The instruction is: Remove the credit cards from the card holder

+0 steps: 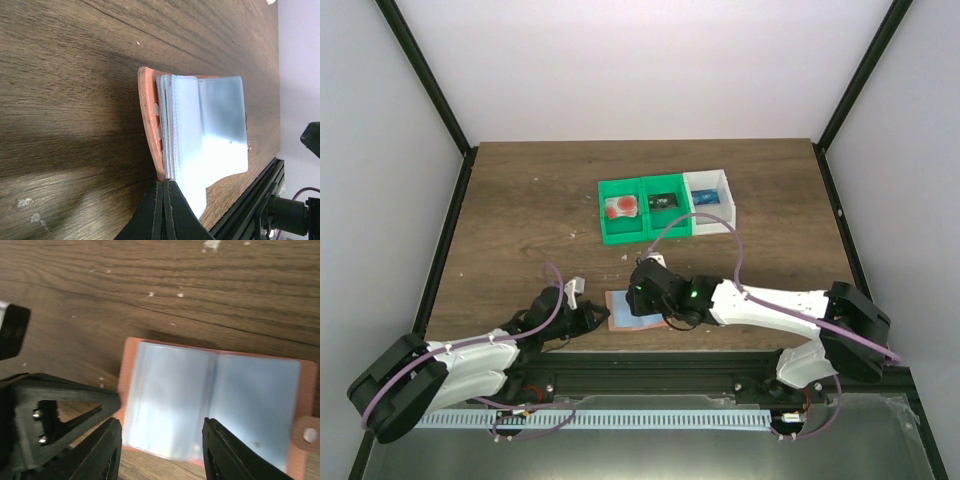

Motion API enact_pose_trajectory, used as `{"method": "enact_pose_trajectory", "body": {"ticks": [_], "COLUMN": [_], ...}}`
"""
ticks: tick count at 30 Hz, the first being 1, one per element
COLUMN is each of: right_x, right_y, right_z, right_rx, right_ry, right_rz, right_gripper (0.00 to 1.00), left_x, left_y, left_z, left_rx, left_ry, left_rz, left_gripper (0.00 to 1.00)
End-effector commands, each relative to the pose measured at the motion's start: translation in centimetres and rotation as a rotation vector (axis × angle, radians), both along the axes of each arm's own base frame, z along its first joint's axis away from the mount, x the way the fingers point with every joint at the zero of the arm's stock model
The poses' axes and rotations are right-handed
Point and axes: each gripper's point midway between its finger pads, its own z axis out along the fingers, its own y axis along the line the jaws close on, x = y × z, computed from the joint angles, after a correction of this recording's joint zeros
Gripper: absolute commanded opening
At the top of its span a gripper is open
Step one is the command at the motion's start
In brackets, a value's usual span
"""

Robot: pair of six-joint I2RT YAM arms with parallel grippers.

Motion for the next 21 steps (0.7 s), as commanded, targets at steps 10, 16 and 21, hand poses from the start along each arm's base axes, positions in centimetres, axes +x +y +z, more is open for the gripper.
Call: {"method": "enact_pose_trajectory", "body": {"ticks": [10, 16, 21], "right_x": [-0.9, -0.9, -1.2], "right_y": [4.6, 4.8, 4.9], "right_z": [-3.0, -4.7, -6.0], "right_rx": [-0.027, -0.057, -0.073], "right_ry": [0.041, 0.06, 0.079], "right_rz": [0.115, 0.122, 0.129], "right_gripper": [0.56, 0.58, 0.59], "left_x": [-0.2, -0.2, -0.2], "left_y": [-0.1, -0.1, -0.2], "left_z": [0.0, 0.0, 0.1], "left_rx": [-0.002, 0.0, -0.003], "left_ry": [-0.008, -0.006, -0.008], "left_rz": [-0.016, -0.018, -0.017], "left_gripper": [0.0, 0.0, 0.0]}}
